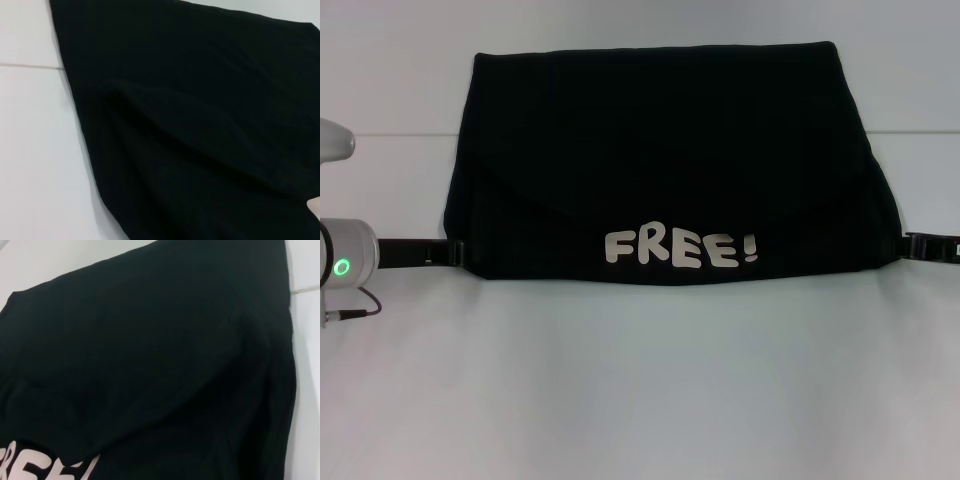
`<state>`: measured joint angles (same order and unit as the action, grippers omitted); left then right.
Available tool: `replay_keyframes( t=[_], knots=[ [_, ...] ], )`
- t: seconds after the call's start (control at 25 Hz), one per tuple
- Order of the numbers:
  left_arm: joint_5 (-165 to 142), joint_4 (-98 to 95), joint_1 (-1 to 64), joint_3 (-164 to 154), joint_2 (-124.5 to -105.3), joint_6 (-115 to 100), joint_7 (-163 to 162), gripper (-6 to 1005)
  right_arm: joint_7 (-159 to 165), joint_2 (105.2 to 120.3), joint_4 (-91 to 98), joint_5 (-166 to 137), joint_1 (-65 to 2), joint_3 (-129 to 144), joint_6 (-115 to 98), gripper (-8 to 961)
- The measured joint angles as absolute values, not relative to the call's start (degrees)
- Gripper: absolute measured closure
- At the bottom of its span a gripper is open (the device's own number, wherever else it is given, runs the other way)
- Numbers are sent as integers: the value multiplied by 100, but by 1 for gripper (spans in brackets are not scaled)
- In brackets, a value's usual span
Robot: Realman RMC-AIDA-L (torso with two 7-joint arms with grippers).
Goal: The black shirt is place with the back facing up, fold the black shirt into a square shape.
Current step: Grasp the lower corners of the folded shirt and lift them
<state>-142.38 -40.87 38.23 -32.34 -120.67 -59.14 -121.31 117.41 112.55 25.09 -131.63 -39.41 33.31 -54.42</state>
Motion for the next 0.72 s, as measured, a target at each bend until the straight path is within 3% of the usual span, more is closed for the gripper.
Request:
replay_keyframes(
  t=[0.28,0.72],
  knots=[
    [-14236,-4102,3810,-3223,-12067,-5967,-12135,998,11673,11219,2579,-13144,-3895,3292,-5644,912],
    [-14239,-4593,3582,-3173,-12050,-6677,-12269,999,11487,11219,3079,-12993,-3432,3241,-6502,902]
  ],
)
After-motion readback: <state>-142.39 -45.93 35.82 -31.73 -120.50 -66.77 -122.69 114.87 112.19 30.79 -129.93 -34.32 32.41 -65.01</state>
